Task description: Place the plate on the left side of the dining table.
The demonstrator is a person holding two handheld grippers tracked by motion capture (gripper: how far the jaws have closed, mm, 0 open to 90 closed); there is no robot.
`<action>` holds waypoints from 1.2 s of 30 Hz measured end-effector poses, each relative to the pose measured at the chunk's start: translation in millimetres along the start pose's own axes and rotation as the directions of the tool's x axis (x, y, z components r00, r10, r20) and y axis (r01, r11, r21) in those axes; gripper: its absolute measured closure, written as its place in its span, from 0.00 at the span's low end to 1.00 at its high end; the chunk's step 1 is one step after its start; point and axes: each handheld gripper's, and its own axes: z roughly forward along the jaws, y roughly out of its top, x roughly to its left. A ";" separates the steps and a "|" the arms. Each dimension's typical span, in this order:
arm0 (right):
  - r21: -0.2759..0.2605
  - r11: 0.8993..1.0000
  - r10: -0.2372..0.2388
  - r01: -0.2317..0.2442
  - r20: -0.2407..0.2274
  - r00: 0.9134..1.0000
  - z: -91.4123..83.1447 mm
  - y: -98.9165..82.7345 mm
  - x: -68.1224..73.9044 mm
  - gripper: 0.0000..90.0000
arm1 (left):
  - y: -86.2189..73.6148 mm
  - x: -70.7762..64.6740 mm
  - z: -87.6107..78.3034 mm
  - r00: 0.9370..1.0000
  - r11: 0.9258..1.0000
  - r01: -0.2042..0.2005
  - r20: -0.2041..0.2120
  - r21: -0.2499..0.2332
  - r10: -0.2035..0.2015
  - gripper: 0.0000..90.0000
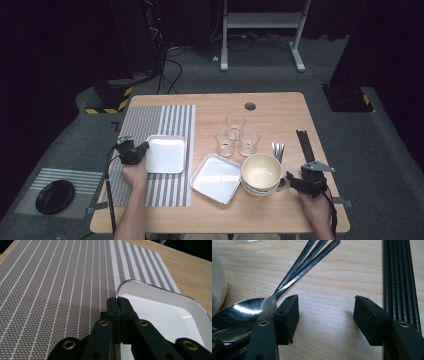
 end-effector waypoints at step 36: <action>0.002 1.000 0.003 -0.003 -0.001 1.000 0.0 0.1 -0.2 0.41 | -3.8 7.2 20.4 1.000 0.999 -0.016 -0.016 0.045 0.017 0.97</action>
